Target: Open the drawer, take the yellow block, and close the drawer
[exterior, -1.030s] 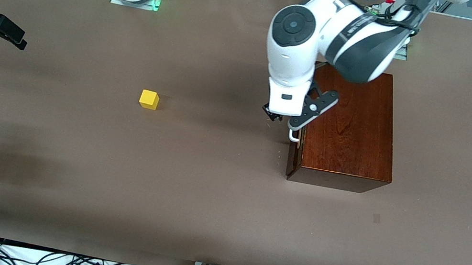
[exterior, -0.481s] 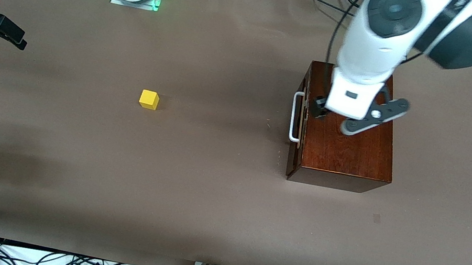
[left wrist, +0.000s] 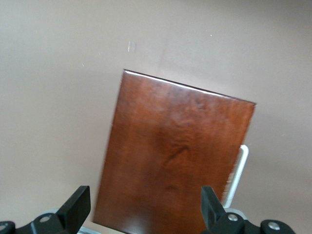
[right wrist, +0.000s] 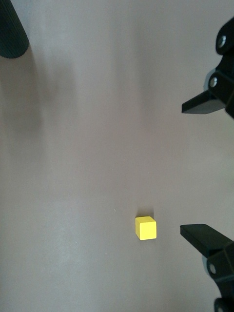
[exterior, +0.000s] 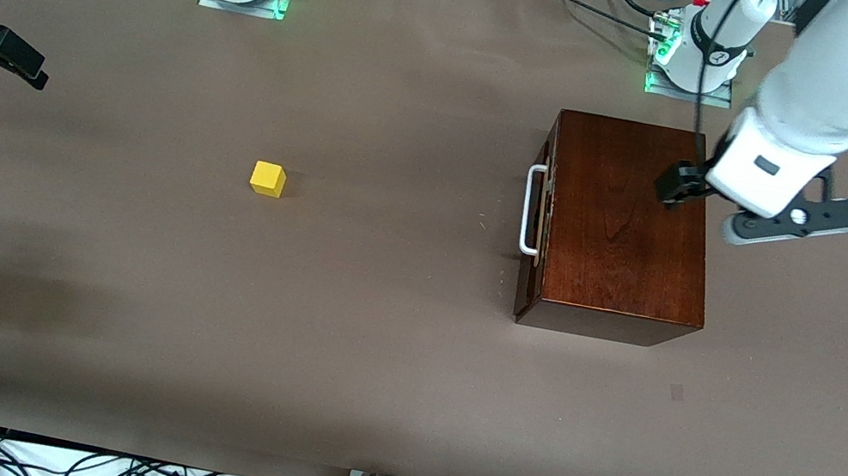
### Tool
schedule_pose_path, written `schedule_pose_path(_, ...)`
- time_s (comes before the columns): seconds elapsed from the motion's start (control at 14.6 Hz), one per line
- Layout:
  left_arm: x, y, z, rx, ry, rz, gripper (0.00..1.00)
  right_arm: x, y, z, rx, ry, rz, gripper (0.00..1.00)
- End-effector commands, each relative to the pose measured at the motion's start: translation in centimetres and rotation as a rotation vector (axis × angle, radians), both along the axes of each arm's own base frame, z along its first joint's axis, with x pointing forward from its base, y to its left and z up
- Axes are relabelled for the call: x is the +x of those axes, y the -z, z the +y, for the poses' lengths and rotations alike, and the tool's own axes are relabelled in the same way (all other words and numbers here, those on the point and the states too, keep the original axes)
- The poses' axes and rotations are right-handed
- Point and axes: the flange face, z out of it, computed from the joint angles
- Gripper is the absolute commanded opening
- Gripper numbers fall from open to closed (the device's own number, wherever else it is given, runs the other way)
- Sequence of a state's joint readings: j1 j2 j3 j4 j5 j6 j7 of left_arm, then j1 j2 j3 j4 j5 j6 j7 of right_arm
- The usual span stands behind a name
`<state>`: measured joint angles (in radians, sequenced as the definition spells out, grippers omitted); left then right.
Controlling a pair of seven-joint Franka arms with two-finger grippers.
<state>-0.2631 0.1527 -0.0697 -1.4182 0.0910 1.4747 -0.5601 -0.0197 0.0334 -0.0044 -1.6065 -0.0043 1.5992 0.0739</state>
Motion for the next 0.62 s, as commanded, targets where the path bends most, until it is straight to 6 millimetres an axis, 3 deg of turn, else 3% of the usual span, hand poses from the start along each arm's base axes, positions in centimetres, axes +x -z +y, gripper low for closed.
schedule_pose_path(0.0, -2.3, 0.3, 5.4, -0.044, 0.143, -0.010, 1.00, 0.4, -0.5, -0.1, -0.004, -0.002, -0.007, 1.00)
schedule_pose_path(0.27, -2.9, 0.5, 11.8, -0.093, 0.278, -0.015, 1.00, 0.4, -0.5, -0.2, -0.004, 0.000, -0.007, 1.00)
schedule_pose_path(0.55, -3.1, 0.1, 14.2, -0.099, 0.354, -0.024, 1.00, 0.3, -0.6, -0.1, -0.008, -0.002, -0.008, 1.00)
